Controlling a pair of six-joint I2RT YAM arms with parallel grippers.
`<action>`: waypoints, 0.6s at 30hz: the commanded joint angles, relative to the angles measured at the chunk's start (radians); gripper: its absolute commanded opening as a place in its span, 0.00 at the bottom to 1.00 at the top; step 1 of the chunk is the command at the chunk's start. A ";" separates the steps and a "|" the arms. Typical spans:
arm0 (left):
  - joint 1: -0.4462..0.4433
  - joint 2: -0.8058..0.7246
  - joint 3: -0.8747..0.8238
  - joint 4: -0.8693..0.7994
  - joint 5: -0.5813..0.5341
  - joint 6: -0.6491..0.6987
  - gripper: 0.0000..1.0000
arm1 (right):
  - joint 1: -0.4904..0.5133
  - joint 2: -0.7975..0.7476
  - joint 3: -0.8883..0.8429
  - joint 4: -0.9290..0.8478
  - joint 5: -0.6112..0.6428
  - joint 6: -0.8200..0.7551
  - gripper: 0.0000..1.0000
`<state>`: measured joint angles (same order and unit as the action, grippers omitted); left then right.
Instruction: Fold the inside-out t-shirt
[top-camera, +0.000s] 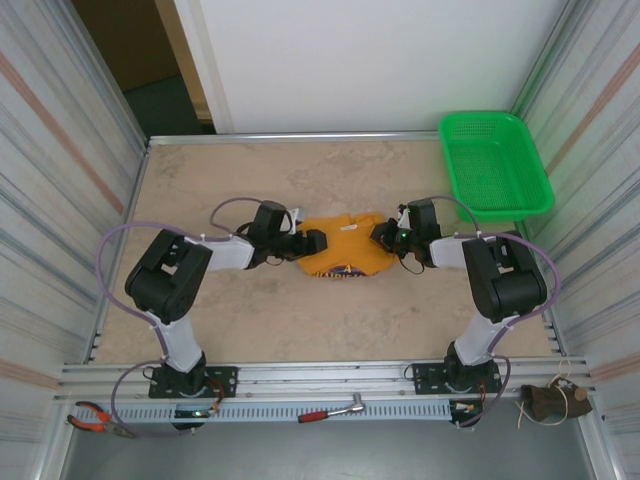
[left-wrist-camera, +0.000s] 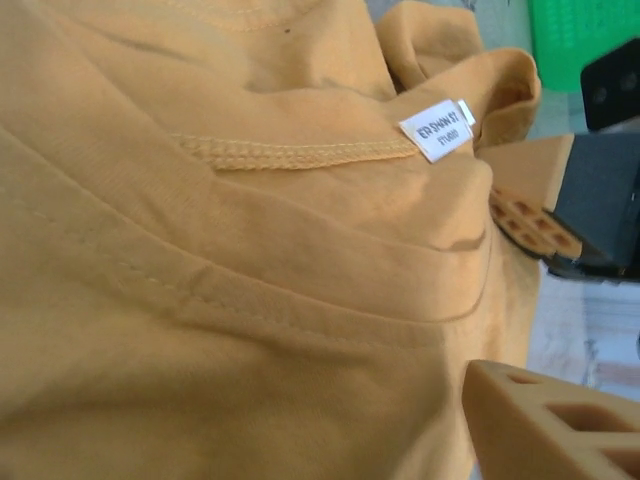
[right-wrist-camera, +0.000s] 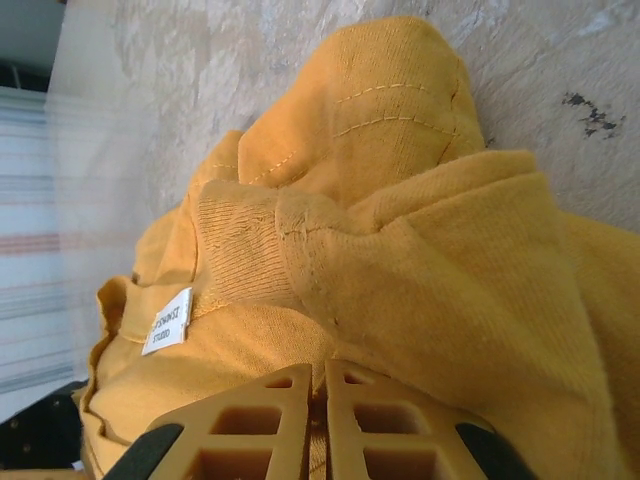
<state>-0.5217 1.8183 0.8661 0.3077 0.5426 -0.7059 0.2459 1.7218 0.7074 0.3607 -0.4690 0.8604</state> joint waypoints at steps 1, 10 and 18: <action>-0.003 0.031 -0.013 0.116 0.043 -0.061 0.38 | -0.011 0.014 -0.025 -0.005 0.011 0.022 0.11; 0.212 -0.095 0.158 -0.418 -0.020 0.236 0.00 | -0.030 -0.280 0.089 -0.291 -0.033 -0.064 0.52; 0.504 0.032 0.548 -1.007 -0.092 0.645 0.00 | -0.106 -0.494 0.121 -0.502 -0.034 -0.110 0.73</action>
<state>-0.0792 1.8088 1.3361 -0.4191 0.4946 -0.2630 0.1600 1.2610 0.8280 0.0059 -0.4980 0.7933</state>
